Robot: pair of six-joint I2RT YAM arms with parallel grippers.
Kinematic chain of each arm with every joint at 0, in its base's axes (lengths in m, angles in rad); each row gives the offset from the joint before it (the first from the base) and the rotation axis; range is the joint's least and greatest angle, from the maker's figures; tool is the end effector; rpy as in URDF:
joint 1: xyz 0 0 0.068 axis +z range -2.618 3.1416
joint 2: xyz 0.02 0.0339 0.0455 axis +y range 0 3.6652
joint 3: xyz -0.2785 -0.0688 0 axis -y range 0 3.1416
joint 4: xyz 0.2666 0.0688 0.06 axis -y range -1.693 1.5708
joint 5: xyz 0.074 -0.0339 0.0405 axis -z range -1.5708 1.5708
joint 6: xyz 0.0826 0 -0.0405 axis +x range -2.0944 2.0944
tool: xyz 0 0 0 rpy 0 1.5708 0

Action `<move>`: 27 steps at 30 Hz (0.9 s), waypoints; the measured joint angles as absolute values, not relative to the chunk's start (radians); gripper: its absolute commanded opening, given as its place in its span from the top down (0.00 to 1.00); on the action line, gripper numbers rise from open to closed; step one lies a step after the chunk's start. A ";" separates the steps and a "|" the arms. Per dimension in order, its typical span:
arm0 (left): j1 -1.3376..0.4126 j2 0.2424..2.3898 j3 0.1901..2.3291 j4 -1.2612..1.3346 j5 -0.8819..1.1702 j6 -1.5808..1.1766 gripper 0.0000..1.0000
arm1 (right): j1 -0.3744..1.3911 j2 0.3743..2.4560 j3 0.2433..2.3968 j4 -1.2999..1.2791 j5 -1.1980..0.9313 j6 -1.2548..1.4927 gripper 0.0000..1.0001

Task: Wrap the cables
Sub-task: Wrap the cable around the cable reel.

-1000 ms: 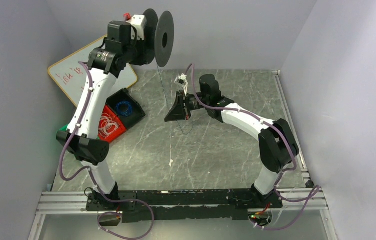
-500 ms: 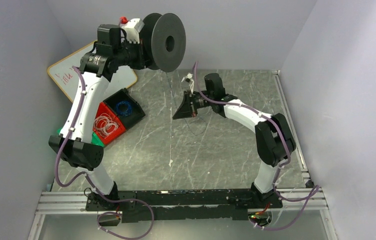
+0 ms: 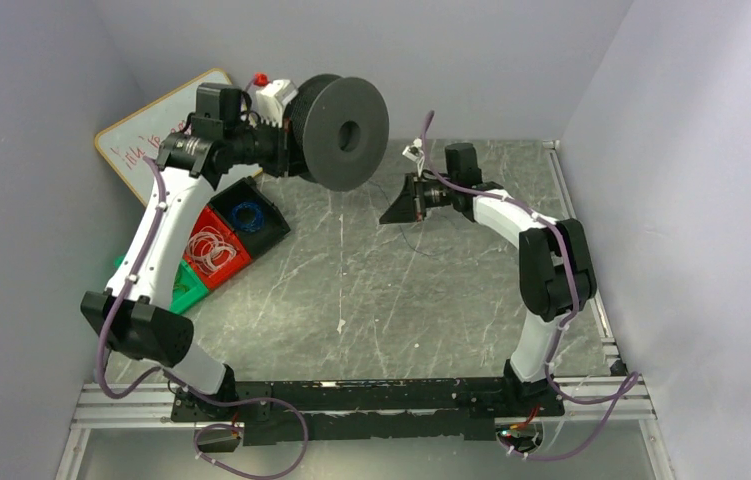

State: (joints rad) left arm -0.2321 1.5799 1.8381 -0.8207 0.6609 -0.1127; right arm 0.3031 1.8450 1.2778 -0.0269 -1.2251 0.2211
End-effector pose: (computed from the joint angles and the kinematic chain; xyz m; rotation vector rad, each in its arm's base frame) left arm 0.3608 -0.1374 0.4438 0.5205 2.0664 -0.9057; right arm 0.3939 0.2046 0.2319 -0.8190 1.9464 1.6151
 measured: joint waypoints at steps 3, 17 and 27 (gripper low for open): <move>-0.232 1.521 1.745 -0.830 0.672 -0.076 0.98 | 0.262 1.846 1.284 -0.070 -1.241 0.192 0.94; -0.234 1.483 1.638 -0.910 0.616 0.164 0.98 | 0.159 1.850 1.420 -0.341 -1.315 -0.017 0.94; -0.433 1.465 1.448 -0.833 0.270 0.303 0.98 | 0.142 1.797 1.363 -0.194 -1.363 0.173 0.94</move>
